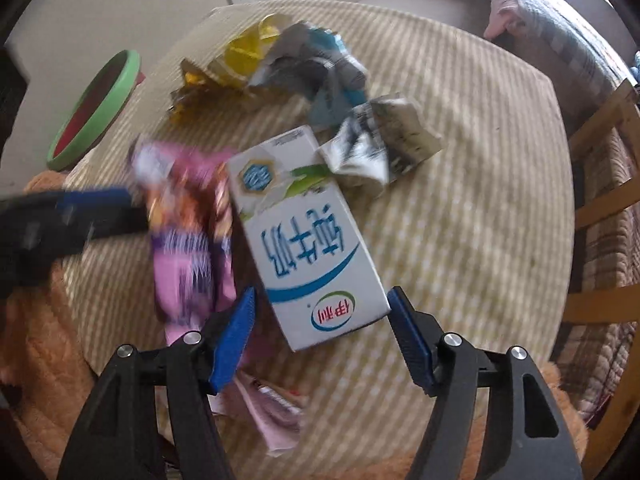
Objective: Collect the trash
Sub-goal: 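Grasp the pink snack wrapper with the left tool while the right tool grasps the milk carton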
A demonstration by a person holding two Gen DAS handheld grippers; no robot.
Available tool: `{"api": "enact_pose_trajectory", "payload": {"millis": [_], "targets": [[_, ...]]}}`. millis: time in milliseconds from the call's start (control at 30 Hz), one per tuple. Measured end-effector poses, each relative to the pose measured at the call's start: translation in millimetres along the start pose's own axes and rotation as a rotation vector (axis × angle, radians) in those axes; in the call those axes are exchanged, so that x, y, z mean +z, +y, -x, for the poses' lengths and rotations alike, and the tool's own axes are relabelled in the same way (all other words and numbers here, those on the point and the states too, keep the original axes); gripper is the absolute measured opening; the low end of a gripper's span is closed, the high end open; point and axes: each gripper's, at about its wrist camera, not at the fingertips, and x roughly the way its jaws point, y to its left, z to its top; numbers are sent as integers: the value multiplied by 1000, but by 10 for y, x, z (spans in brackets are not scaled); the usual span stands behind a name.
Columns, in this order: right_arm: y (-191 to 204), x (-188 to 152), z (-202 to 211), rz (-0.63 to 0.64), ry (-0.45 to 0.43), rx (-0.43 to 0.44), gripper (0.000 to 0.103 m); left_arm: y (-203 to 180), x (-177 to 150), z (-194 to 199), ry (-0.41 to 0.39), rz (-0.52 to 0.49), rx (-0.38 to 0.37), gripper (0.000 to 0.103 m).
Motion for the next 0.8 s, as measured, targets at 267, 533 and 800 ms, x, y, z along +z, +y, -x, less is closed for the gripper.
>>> {"api": "enact_pose_trajectory", "payload": {"millis": [267, 533, 800], "targets": [[66, -31, -9, -50, -15, 62, 66, 147, 48, 246, -53, 26, 45, 61], [-205, -21, 155, -119, -68, 74, 66, -51, -187, 276, -42, -38, -6, 61], [-137, -65, 183, -110, -80, 48, 66, -212, -65, -169, 15, -76, -23, 46]]}}
